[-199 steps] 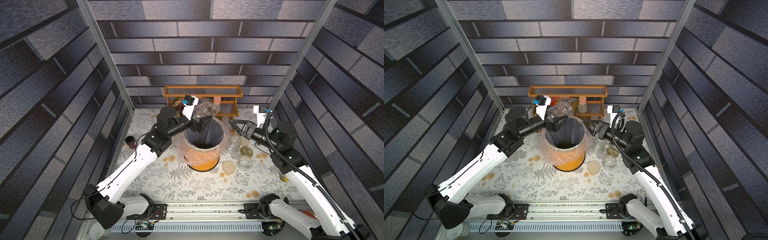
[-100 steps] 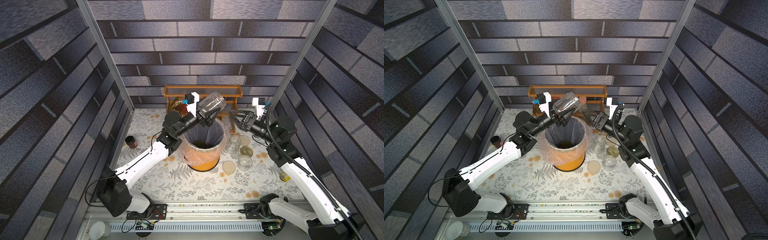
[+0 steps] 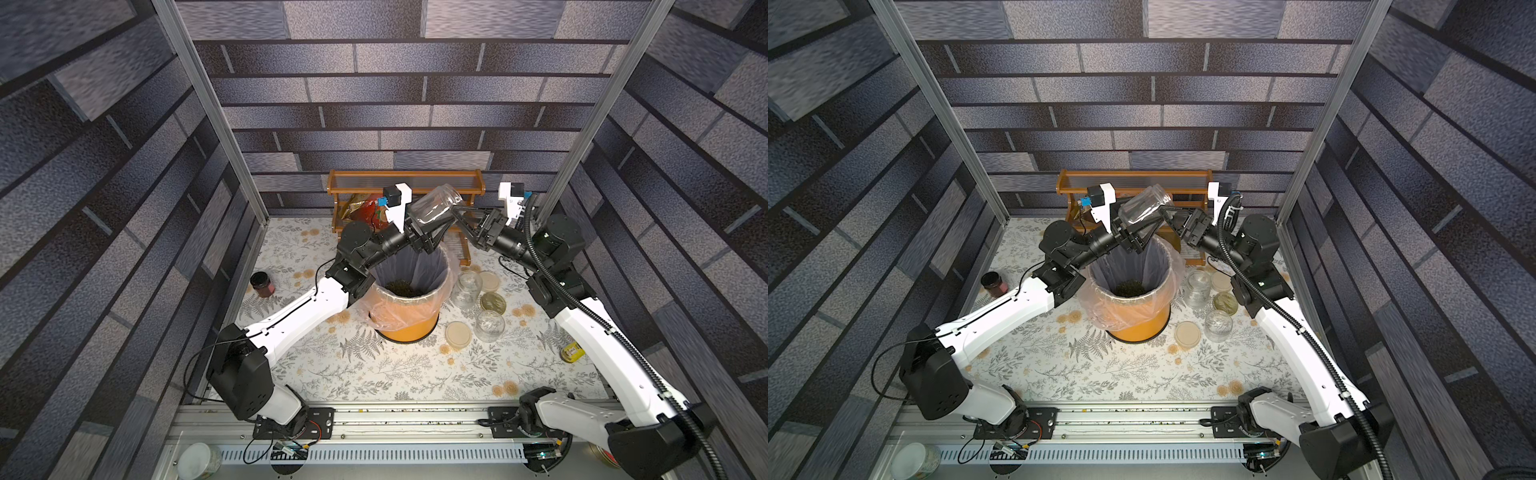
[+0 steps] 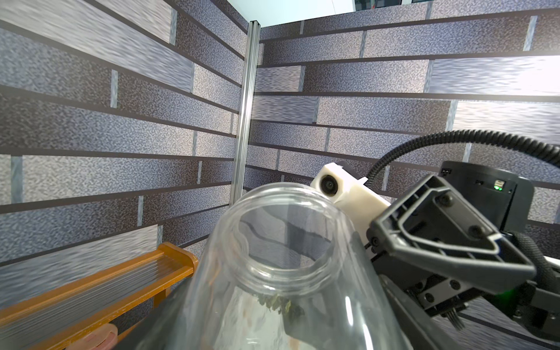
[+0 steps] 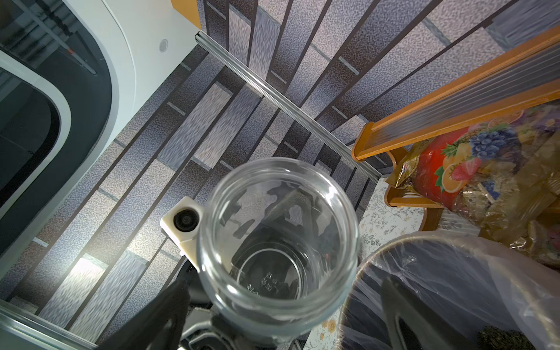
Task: Empty moldy tea leaves from jars
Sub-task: Place the jar at the center of the board.
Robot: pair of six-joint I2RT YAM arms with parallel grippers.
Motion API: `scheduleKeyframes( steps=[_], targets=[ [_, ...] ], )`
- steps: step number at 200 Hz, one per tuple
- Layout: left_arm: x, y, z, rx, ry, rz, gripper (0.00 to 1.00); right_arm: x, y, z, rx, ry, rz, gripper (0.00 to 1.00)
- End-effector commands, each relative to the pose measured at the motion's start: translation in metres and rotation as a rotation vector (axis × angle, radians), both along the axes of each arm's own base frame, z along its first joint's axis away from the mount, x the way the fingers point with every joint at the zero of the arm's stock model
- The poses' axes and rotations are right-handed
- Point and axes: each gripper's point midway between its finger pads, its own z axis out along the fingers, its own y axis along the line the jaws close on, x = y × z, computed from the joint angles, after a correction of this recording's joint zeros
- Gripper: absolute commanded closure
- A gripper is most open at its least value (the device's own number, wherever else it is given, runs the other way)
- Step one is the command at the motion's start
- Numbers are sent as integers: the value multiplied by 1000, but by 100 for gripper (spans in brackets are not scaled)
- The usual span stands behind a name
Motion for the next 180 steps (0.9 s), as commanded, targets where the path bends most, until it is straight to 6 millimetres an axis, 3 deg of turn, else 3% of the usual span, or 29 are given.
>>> scheduleKeyframes(
  steps=[1, 79, 180],
  targets=[
    [-21, 5, 45, -92, -111, -46, 52, -1, -2, 22, 17, -52, -7, 0],
    [-18, -18, 36, -77, -98, -96, 52, 13, 1, 26, 43, -42, -21, 0],
    [-15, -29, 22, -75, -70, -117, 52, 26, 1, 35, 52, -56, -55, 6]
  ],
)
